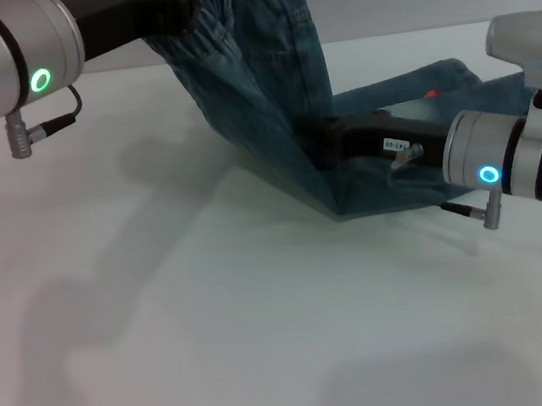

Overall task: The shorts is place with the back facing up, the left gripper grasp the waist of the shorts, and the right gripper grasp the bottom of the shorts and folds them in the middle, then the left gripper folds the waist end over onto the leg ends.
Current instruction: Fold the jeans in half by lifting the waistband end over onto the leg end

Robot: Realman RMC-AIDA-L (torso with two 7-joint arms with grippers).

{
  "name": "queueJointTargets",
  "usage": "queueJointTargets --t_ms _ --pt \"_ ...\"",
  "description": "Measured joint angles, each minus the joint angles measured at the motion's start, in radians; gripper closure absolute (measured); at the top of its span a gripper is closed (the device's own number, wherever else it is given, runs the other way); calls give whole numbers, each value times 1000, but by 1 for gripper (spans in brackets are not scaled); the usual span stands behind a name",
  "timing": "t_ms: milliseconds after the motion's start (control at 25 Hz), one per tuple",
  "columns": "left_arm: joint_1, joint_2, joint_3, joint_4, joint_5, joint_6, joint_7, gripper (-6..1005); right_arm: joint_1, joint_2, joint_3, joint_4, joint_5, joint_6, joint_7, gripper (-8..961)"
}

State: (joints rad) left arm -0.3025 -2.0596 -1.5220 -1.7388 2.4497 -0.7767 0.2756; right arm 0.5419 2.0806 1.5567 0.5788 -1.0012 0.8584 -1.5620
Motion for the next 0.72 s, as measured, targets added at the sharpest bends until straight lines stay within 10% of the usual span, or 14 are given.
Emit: queueJointTargets --t_ms 720 --pt "36 1 12 -83 -15 -16 1 891 37 -26 138 11 -97 -279 -127 953"
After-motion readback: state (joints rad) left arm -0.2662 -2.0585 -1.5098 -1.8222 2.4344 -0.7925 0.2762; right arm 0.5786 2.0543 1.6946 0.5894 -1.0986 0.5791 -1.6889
